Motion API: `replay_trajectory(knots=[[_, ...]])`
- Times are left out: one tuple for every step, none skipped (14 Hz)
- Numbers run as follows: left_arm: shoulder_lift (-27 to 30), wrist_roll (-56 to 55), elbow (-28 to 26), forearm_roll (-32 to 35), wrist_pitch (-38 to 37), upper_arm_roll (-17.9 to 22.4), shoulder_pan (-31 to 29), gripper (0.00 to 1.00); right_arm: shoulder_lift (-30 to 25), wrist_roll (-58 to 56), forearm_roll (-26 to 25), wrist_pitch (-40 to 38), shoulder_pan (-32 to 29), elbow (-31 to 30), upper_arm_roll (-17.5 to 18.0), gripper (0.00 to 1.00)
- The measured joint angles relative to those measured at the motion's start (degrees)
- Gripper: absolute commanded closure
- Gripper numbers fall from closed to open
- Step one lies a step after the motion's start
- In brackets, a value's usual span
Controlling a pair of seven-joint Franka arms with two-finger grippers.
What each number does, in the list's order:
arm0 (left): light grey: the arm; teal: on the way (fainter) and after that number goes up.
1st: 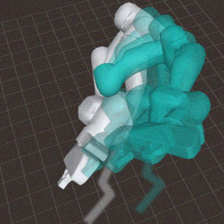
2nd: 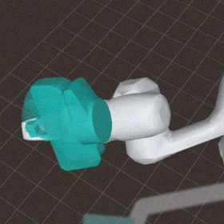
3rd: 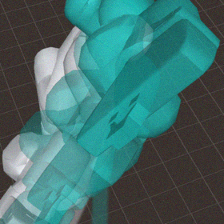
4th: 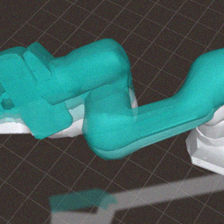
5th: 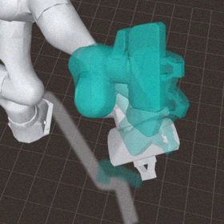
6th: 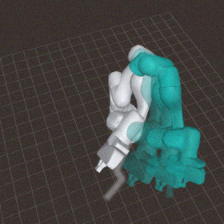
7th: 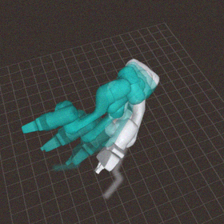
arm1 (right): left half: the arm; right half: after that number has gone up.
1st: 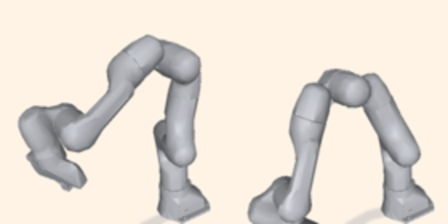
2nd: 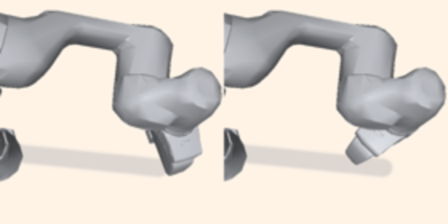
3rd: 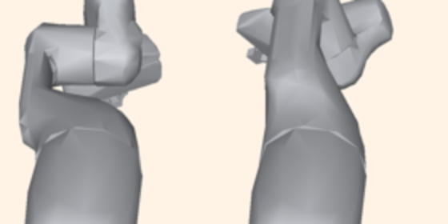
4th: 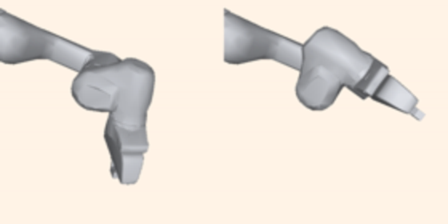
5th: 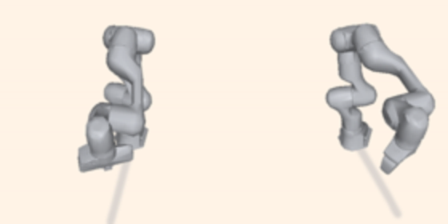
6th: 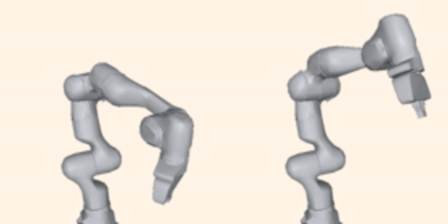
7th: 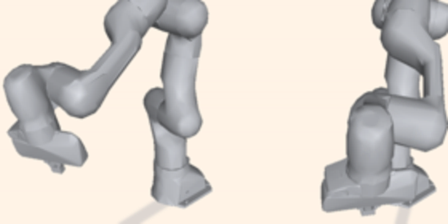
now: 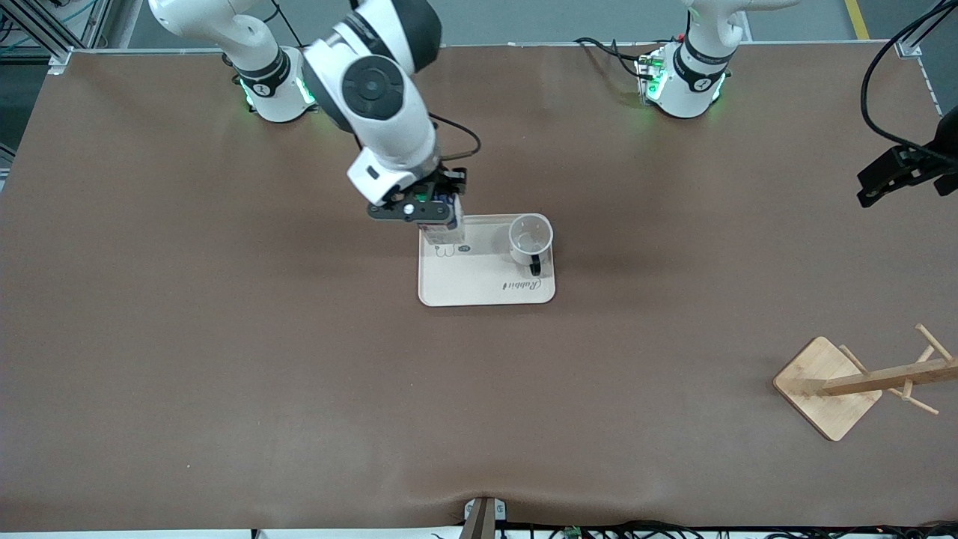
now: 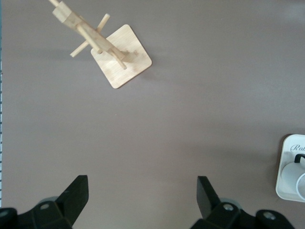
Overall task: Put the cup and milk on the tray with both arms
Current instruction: 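Lower the milk carton onto the tray beside the mug with the right gripper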
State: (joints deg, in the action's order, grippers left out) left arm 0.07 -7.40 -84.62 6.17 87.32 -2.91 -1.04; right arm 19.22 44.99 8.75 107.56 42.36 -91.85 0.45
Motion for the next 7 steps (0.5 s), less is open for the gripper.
replay_trajectory(knots=[[0.4, 0.3, 0.0, -0.1, -0.2, 0.0, -0.1, 0.0, 1.3, 1.2, -1.3, 1.8, 1.0, -0.4, 0.0, 1.0], [0.7, 0.3, -0.1, -0.3, -0.3, 0.0, -0.1, 0.0, 2.1, 1.9, -3.0, 3.6, 1.6, -1.1, 0.0, 1.0], [0.9, 0.4, -0.1, -0.9, -0.4, 0.0, -0.1, 0.0, 2.6, 2.1, -4.5, 6.0, 1.9, -2.4, 0.0, 1.0], [1.1, 0.4, -0.1, -1.6, -0.4, 0.0, -0.1, 0.0, 2.7, 2.1, -5.2, 8.6, 1.9, -3.8, -0.1, 1.0], [1.2, 0.4, -0.2, -2.1, -0.4, 0.0, -0.1, 0.0, 2.7, 2.1, -5.5, 10.5, 1.9, -4.9, -0.3, 1.0], [1.3, 0.4, -0.2, -2.5, -0.4, 0.0, -0.1, 0.0, 2.7, 2.0, -5.8, 11.3, 1.9, -5.4, -0.4, 1.0], [1.3, 0.4, -0.2, -2.6, -0.4, 0.0, -0.1, 0.0, 2.7, 2.0, -6.6, 11.4, 1.9, -5.6, -0.5, 1.0]])
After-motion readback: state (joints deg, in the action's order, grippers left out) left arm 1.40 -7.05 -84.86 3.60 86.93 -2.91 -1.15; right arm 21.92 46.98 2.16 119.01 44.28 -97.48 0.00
